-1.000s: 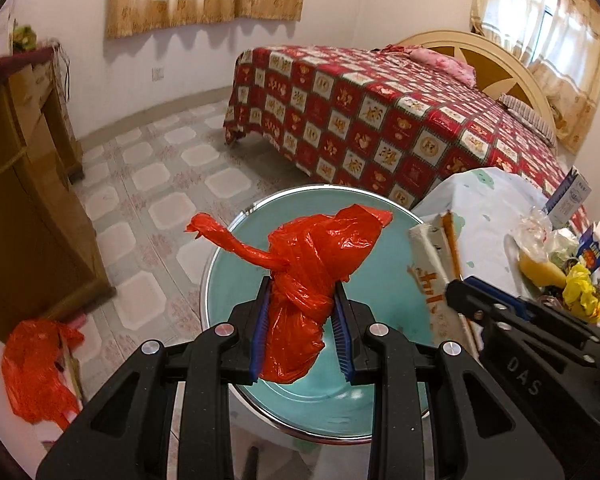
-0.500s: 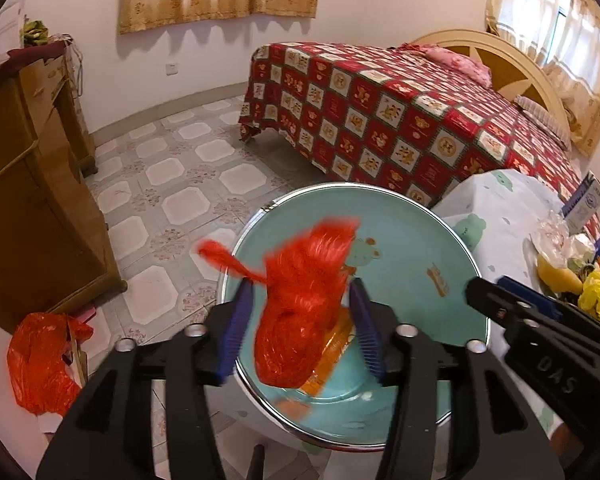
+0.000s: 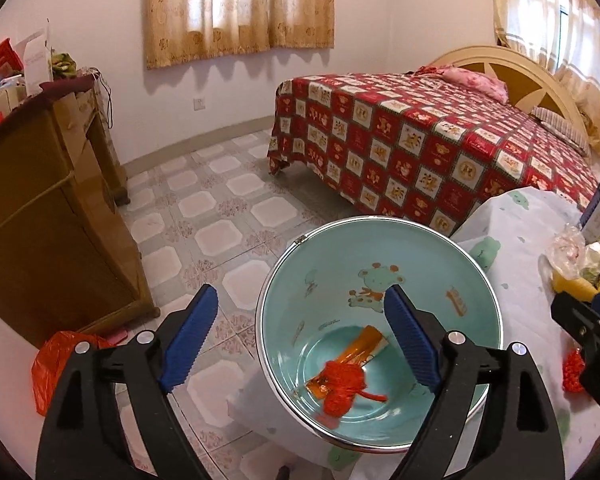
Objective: Collect trash
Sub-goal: 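Move both open tools back over the trash pile on the table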
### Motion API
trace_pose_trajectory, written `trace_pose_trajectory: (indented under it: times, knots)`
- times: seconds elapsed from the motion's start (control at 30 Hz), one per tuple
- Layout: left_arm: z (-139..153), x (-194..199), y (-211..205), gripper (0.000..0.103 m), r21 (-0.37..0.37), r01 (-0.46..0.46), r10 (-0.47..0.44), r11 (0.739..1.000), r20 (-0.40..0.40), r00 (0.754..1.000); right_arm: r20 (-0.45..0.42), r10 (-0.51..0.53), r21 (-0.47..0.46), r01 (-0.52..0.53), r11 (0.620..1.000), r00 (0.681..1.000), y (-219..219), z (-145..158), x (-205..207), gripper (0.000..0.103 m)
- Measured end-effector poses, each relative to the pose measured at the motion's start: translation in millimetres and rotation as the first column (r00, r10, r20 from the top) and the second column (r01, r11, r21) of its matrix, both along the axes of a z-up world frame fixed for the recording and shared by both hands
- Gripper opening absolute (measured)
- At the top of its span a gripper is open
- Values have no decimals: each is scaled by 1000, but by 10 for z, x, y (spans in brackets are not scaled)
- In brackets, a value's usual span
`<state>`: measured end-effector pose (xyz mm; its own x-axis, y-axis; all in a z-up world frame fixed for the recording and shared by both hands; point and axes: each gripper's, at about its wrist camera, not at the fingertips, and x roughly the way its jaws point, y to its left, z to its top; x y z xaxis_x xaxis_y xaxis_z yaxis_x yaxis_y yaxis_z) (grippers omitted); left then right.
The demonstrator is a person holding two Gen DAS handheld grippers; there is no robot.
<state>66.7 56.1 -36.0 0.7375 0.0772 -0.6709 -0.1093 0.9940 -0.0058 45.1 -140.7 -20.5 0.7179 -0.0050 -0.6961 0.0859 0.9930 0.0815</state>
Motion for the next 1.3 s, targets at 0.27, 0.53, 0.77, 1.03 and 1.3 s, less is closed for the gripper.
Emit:
trace_pose_trajectory:
  times: [0.27, 0.53, 0.77, 1.03, 1.3]
  knots:
    - [66, -104, -107, 87, 40, 21, -22, 999, 25, 999, 38, -72, -15, 72, 997, 997, -217, -19, -249, 81]
    - [96, -127, -164, 89, 53, 26, -28, 998, 30, 999, 37, -113, 20, 112, 993, 993, -398, -14, -348, 84]
    - [93, -126, -163, 89, 53, 26, -28, 998, 30, 999, 35, -115, 10, 115, 993, 993, -419, 5, -397, 84]
    - [142, -186, -221, 89, 53, 42, -44, 998, 34, 998, 46, -130, 6, 130, 992, 990, -529, 42, -478, 84]
    - [147, -281, -415, 90, 13, 126, -126, 992, 34, 991, 13, -199, -6, 199, 980, 980, -783, 22, -583, 84]
